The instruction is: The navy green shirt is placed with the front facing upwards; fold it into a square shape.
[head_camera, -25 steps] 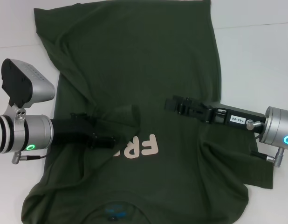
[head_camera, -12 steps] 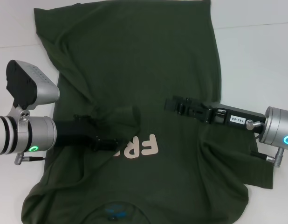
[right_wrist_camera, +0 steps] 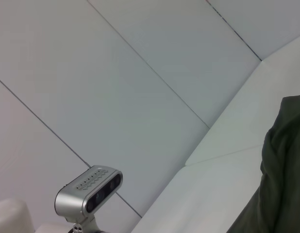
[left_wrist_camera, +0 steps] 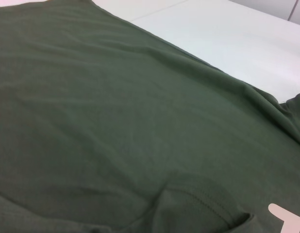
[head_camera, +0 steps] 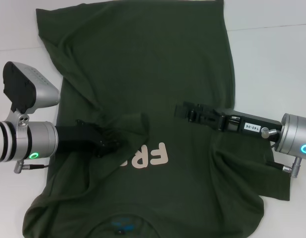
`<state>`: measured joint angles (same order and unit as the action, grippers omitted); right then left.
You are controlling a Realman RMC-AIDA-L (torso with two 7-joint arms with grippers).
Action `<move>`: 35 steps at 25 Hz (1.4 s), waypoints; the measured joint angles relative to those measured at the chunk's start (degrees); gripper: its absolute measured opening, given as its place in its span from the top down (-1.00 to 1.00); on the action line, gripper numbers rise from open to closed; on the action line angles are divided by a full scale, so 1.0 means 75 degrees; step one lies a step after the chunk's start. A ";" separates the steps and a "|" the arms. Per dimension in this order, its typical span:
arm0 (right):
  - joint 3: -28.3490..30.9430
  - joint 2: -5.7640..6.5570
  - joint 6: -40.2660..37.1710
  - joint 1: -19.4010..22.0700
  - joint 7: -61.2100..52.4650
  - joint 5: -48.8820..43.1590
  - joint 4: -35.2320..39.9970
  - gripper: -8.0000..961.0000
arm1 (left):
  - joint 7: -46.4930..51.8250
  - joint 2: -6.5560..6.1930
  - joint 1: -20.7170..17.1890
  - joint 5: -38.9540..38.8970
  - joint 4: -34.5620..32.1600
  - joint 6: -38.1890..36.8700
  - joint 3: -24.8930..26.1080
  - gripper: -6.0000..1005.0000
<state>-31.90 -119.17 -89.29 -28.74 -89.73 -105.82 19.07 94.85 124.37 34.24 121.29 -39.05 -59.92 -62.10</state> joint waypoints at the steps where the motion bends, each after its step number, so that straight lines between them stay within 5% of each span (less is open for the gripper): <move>1: 0.0000 -0.0001 0.0000 0.0000 0.0000 0.0000 0.0000 -0.56 | 0.0000 -0.0001 0.0001 0.0000 0.0000 0.0001 -0.0001 -0.19; 7: 0.0000 0.0009 0.0000 -0.0001 0.0000 0.0000 0.0000 -0.56 | 0.0004 -0.0002 0.0004 -0.0003 -0.0031 -0.0003 -0.0014 0.37; 21: 0.0047 0.0012 0.0004 0.0000 0.0000 0.0000 0.0000 -0.56 | 0.0055 -0.0002 0.0001 -0.0014 -0.0098 -0.0203 0.0014 0.90; 35: 0.0098 -0.0006 0.0003 0.0023 0.0059 0.0000 0.0000 -0.56 | 0.0449 0.0022 -0.0152 -0.0062 -0.0323 -0.1659 0.0089 0.88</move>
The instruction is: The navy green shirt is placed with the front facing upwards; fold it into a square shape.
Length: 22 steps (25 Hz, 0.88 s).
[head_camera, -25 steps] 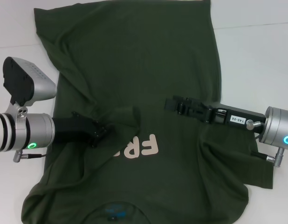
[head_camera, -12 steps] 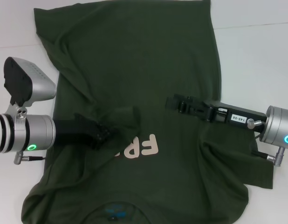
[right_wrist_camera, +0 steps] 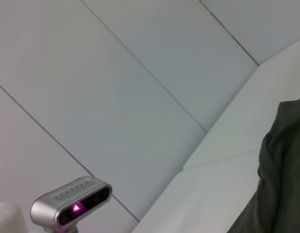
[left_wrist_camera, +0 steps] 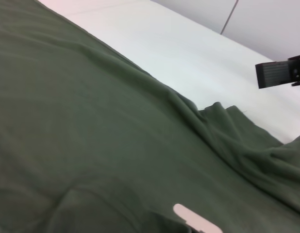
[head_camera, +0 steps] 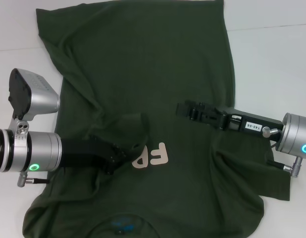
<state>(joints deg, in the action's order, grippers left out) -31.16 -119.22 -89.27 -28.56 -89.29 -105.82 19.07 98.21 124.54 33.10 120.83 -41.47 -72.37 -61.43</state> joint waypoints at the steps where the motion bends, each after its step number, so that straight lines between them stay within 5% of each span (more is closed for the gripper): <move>1: 0.0000 -0.0003 0.0000 0.0000 0.0000 0.0000 0.0000 -0.56 | 0.0021 0.0000 -0.0008 -0.0024 0.0010 -0.0031 0.0000 0.88; 16: -0.0005 -0.0017 -0.0016 0.0002 0.0012 0.0000 0.0000 -0.56 | 0.0067 0.0004 0.0079 -0.0377 0.0474 -0.0734 -0.0074 0.85; 22: -0.0008 -0.0017 -0.0037 0.0011 0.0011 0.0000 0.0000 -0.56 | 0.0147 -0.0010 0.0120 -0.0476 0.0520 -0.0760 -0.0061 0.63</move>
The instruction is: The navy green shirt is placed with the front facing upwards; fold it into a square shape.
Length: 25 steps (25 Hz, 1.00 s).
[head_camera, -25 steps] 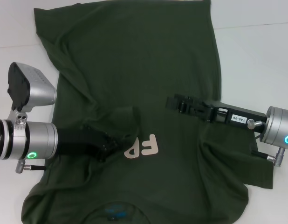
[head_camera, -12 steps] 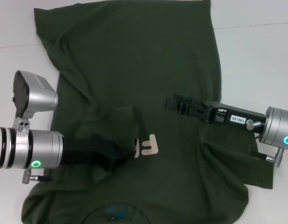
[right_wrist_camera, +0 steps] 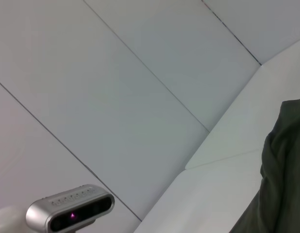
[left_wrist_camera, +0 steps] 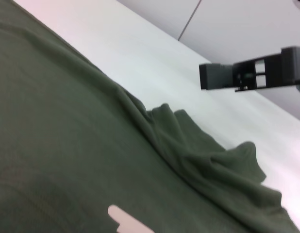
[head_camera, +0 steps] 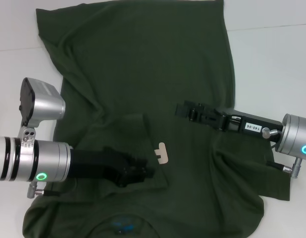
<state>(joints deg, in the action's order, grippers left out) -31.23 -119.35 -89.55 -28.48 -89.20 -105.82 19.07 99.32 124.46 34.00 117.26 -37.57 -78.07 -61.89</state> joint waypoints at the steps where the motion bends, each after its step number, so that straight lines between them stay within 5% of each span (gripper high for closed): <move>1: -0.0003 0.0000 -0.0003 0.0000 0.0000 0.0000 0.0000 -0.56 | 0.0006 -0.0001 0.0001 -0.0037 0.0001 -0.0001 0.0013 0.55; 8: 0.0003 0.0021 -0.0161 0.0052 -0.0001 0.0000 0.0012 -0.56 | -0.0111 -0.0012 -0.0056 -0.0177 -0.0057 0.0096 0.0370 -0.05; 16: 0.0096 0.0299 -0.1165 0.0381 -0.0115 0.0002 0.0203 -0.56 | -0.0864 -0.0069 -0.0349 -0.0743 -0.0180 -0.0899 0.2007 -0.64; 25: 0.0265 0.0782 -0.2194 0.1043 -0.1197 -0.0212 0.1236 -0.57 | -0.0944 -0.0103 -0.0694 -0.1433 -0.0299 -0.2207 0.3375 -0.81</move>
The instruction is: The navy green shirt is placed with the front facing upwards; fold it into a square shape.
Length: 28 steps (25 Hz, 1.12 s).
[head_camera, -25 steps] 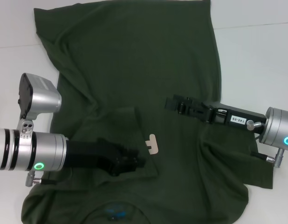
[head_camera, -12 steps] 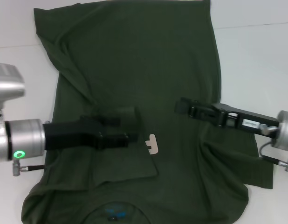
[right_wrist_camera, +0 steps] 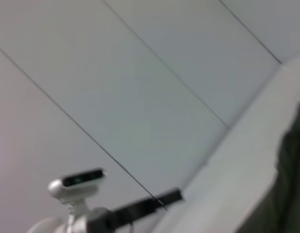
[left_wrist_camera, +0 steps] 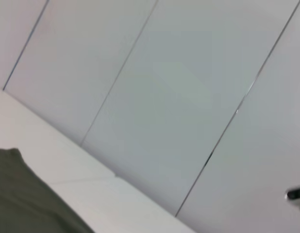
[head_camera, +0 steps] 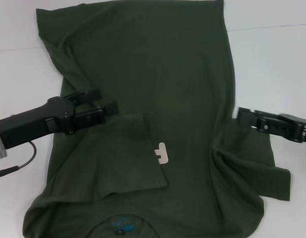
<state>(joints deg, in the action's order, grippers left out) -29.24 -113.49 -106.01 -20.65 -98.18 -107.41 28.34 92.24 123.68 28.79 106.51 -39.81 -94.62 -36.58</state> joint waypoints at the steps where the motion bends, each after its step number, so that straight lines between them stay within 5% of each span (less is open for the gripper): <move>1: 0.0004 0.0060 -0.0029 0.0064 -0.0183 -0.0076 0.0103 -0.57 | 0.0000 0.0003 -0.0037 -0.0035 0.0000 -0.0070 0.0054 -0.81; 10: 0.0314 0.0608 -0.0687 0.0497 -0.1682 -0.0322 0.0683 -0.84 | -0.0010 0.0012 -0.0125 -0.0176 0.0016 -0.0204 0.0283 -0.81; 16: 0.1079 0.0821 -0.0611 0.0558 -0.2722 -0.1104 0.0771 -0.96 | -0.0171 0.0019 -0.0194 -0.0189 0.0009 -0.0151 0.0414 -0.81; 22: 0.1493 0.0882 -0.0493 0.0527 -0.3126 -0.1829 0.0776 -0.94 | -0.0236 0.0015 -0.0228 -0.0256 0.0015 -0.0147 0.0550 -0.81; 28: 0.1445 0.0758 -0.0217 0.0441 -0.3201 -0.2598 0.0694 -0.94 | -0.0376 0.0021 -0.0231 -0.0256 0.0080 -0.0110 0.0534 -0.81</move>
<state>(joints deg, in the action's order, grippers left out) -18.41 -107.80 -107.63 -17.34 -122.19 -126.89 33.54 89.42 123.84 27.06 104.59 -39.21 -95.44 -32.58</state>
